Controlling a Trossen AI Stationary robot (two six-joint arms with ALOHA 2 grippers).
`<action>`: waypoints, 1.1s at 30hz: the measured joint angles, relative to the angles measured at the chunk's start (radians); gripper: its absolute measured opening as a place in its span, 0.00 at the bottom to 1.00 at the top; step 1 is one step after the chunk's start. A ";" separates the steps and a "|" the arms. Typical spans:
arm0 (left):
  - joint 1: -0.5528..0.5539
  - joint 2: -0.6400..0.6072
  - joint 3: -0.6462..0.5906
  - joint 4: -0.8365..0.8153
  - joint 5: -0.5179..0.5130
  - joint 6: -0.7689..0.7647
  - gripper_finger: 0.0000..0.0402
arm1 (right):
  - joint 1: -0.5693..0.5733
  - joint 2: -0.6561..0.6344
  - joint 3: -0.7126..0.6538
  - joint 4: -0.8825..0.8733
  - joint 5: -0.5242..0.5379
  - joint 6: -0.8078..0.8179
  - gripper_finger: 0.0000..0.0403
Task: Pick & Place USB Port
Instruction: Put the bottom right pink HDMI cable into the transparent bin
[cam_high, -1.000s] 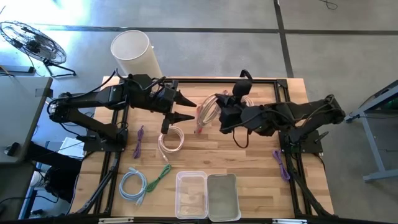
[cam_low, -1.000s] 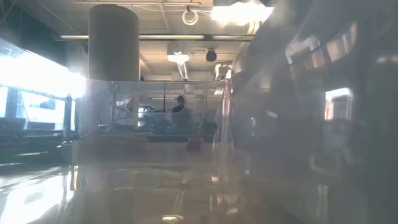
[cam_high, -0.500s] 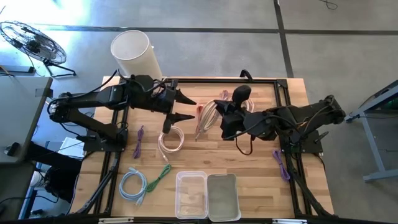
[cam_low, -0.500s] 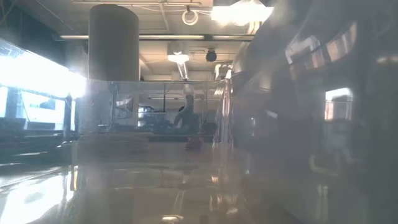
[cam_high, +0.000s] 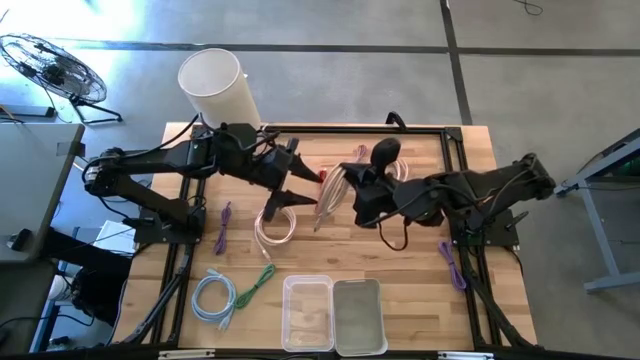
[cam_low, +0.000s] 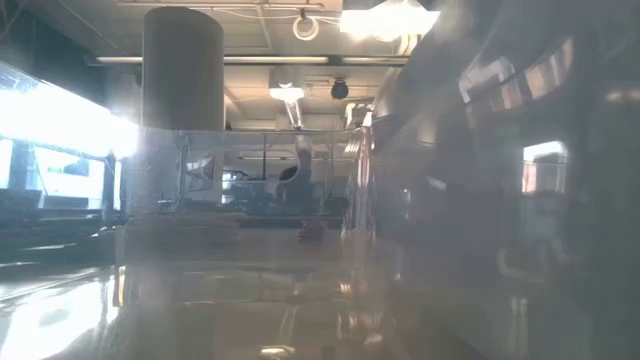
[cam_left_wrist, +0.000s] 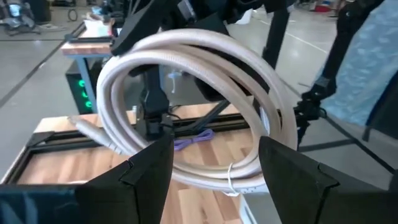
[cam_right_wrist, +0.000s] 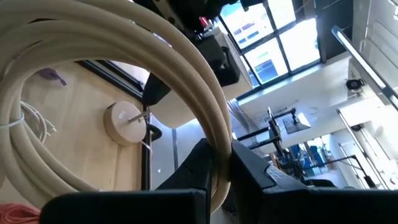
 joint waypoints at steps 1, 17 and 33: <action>0.000 0.000 0.000 0.000 0.008 0.000 0.58 | 0.000 0.003 0.000 0.000 0.001 -0.004 0.06; 0.000 0.000 0.000 0.013 0.192 -0.059 0.58 | -0.022 0.050 0.000 0.024 -0.009 -0.033 0.06; 0.014 0.092 0.000 0.085 0.229 -0.034 0.53 | -0.023 0.050 0.000 0.014 0.002 -0.046 0.06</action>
